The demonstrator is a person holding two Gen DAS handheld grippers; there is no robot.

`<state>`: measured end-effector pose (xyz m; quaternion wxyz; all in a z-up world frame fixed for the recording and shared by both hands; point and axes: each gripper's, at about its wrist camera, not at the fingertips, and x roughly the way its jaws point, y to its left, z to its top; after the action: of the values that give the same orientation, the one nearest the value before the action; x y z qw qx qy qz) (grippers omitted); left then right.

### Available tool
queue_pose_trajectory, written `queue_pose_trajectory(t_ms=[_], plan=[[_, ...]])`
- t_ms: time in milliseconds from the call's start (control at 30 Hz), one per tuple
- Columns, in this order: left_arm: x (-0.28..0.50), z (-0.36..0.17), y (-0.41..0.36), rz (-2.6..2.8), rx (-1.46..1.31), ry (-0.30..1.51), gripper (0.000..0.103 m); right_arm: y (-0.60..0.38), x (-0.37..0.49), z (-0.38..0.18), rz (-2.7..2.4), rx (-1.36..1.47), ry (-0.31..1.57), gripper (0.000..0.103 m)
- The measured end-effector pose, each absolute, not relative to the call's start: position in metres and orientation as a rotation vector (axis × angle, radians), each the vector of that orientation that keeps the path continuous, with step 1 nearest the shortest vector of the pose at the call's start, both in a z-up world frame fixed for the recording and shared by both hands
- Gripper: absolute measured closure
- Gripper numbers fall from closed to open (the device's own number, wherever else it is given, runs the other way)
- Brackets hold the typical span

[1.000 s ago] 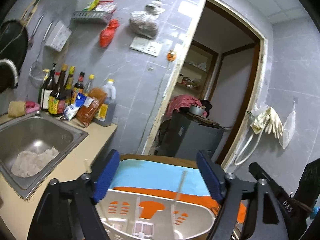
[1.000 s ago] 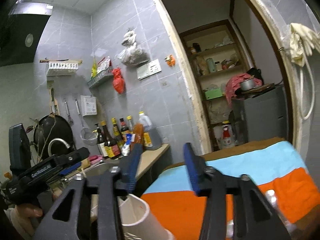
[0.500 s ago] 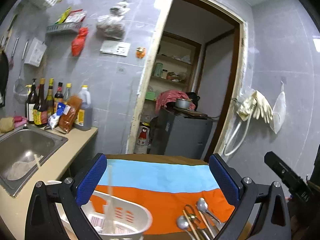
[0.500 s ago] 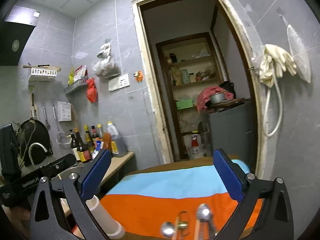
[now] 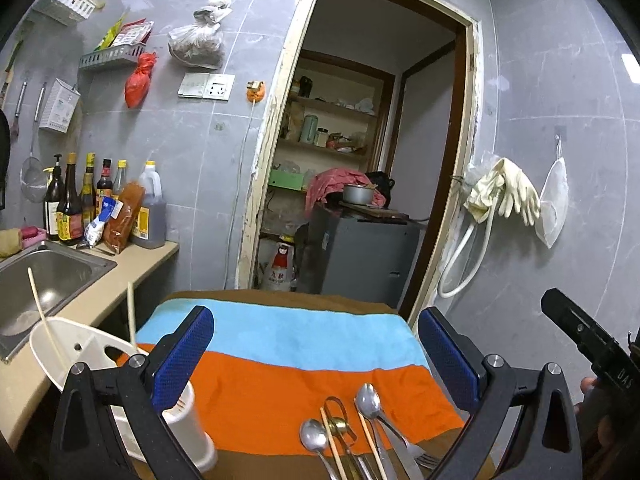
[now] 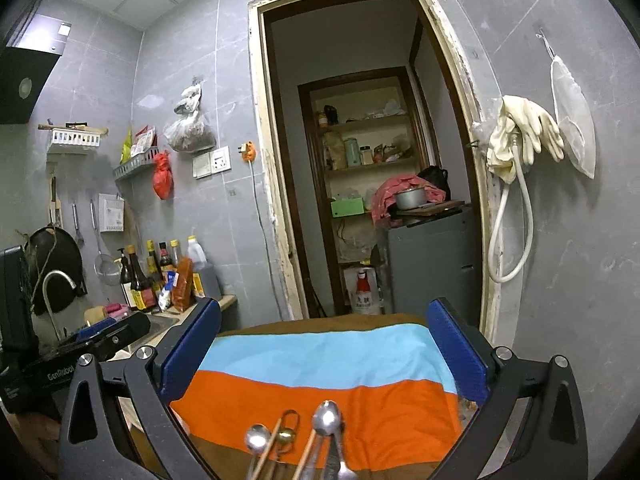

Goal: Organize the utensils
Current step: 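Withdraw both tools from the holder back over the cloth, then move both tools down toward the silver spoons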

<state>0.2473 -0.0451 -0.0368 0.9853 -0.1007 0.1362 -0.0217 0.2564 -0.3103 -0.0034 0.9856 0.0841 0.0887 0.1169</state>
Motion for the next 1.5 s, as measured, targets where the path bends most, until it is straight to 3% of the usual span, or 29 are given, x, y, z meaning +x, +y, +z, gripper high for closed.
queue_pose_trajectory(t_ms=[767, 933, 1167, 1500], plan=[[0.29, -0.126, -0.083, -0.022, -0.243, 0.563, 0.001, -0.356, 0.343, -0.128, 0.363, 0.211, 0.549, 0.003], [0.299, -0.147, -0.081, -0.02, -0.257, 0.647, 0.015, -0.343, 0.359, -0.156, 0.425, 0.218, 0.642, 0.027], [0.311, -0.168, -0.076, -0.017, -0.301, 0.732, 0.027, -0.323, 0.377, -0.184, 0.498, 0.193, 0.736, 0.037], [0.328, -0.188, -0.068, -0.014, -0.369, 0.832, 0.045, -0.295, 0.412, -0.216, 0.622, 0.183, 0.875, 0.068]])
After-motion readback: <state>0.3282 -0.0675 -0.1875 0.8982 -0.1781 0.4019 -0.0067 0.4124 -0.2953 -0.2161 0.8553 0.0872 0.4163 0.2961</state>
